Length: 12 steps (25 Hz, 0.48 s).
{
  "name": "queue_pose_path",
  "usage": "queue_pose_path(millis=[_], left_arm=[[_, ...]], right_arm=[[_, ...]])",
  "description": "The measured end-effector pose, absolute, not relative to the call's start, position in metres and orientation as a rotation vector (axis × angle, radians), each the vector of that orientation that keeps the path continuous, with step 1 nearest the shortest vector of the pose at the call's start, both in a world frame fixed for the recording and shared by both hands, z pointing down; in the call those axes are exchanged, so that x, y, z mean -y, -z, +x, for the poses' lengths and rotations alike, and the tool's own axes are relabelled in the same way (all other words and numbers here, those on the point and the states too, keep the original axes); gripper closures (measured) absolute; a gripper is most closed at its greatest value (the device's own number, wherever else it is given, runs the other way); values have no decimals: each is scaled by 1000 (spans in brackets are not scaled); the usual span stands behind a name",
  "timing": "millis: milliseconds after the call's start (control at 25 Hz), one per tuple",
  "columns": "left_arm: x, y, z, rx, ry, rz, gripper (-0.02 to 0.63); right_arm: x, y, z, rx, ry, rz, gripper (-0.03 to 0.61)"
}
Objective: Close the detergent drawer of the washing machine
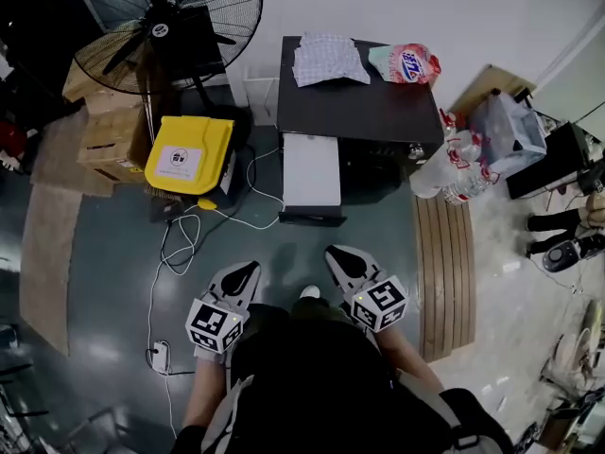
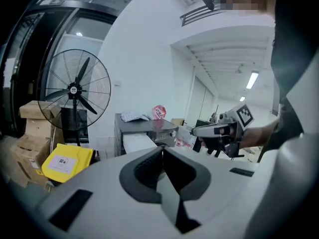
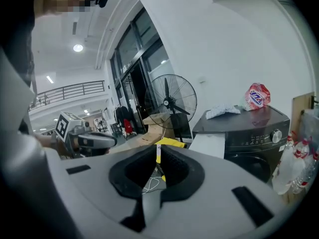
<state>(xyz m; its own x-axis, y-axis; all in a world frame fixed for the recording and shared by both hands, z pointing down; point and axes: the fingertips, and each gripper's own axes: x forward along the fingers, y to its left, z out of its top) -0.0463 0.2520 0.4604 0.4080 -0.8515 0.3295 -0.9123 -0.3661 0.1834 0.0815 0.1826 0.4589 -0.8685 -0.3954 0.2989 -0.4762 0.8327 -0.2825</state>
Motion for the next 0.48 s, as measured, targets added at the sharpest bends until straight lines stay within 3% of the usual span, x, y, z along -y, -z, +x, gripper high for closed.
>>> queue_pose_path(millis=[480], left_arm=[[-169, -514, -59, 1312, -380, 2360, 601]], right_arm=[[-132, -515, 98, 2599, -683, 990, 548]])
